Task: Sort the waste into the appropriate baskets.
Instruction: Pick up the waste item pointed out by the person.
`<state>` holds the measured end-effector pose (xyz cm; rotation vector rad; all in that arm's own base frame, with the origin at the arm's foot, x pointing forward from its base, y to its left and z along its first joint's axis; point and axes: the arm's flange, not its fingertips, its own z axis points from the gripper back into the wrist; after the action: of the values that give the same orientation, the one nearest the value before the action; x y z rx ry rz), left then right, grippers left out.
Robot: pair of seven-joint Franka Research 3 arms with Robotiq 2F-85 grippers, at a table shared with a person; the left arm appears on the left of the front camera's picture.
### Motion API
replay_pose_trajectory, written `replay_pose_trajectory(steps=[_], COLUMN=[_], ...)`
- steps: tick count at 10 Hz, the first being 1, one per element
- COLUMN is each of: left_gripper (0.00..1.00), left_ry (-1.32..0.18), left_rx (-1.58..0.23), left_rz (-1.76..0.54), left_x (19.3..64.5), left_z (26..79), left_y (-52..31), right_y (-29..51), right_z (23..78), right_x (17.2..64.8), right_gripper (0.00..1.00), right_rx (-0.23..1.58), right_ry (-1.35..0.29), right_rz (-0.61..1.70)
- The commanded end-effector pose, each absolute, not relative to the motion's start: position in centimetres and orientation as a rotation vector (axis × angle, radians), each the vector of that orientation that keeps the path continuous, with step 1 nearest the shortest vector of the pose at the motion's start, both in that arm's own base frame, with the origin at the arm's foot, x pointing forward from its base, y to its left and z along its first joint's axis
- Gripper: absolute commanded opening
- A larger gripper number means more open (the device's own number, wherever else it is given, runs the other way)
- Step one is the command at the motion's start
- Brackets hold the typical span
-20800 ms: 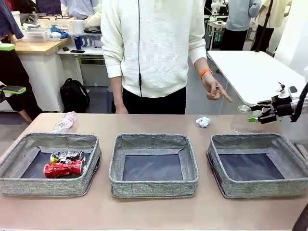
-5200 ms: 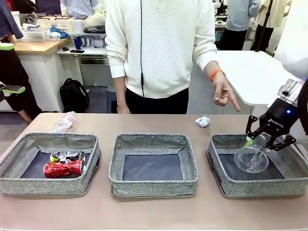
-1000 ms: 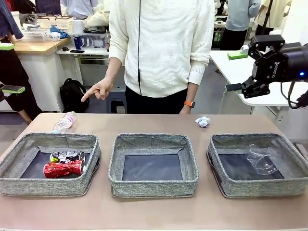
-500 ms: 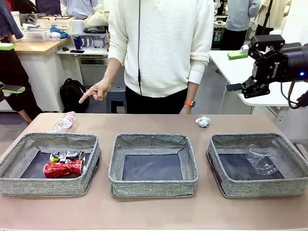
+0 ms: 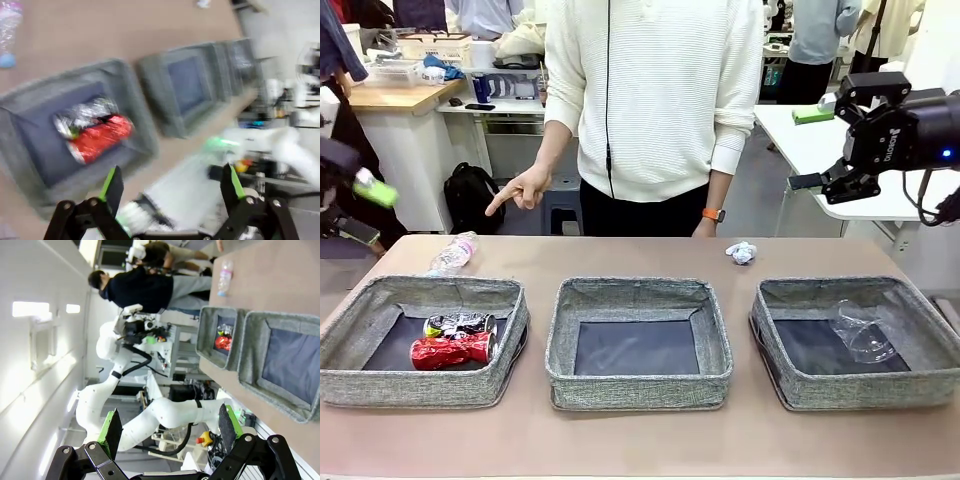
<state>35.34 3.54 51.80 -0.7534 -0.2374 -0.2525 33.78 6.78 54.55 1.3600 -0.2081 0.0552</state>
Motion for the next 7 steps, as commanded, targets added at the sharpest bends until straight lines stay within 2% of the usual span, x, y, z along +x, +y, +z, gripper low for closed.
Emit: replay_pose_trajectory(steps=[1,2,3,4,5,6,7], left_gripper=[1.00,1.00,1.00,1.00,1.00,1.00,1.00], left_ry=[-0.607,-0.780,-0.893,-0.384,-0.384,-0.523,-0.390], left_rx=[0.207,0.244,0.109,-0.448,-0.448,-0.358,-0.392], left_rz=[-0.161,-0.125,0.127,-0.323,-0.323,-0.265,-0.323], left_x=[38.1,38.8,38.2,38.7,38.7,39.2,43.5], left_z=[49.4,49.9,51.5,50.9,50.9,51.9,51.1], left_y=[3.6,3.4,2.8,3.7,3.7,3.5,4.1], right_y=[7.0,7.0,7.0,7.0,7.0,7.0,7.0], right_z=[55.0,55.0,55.0,55.0,55.0,55.0,55.0], right_x=[33.9,33.9,33.9,33.9,33.9,33.9,33.9], right_gripper=[1.00,1.00,1.00,1.00,1.00,1.00,1.00], right_rx=[1.373,1.373,1.373,1.373,1.373,1.373,1.373], right_ry=[-0.220,-0.220,-0.220,-0.220,-0.220,-0.220,-0.220], right_rz=[0.030,0.030,0.030,0.030,0.030,0.030,0.030])
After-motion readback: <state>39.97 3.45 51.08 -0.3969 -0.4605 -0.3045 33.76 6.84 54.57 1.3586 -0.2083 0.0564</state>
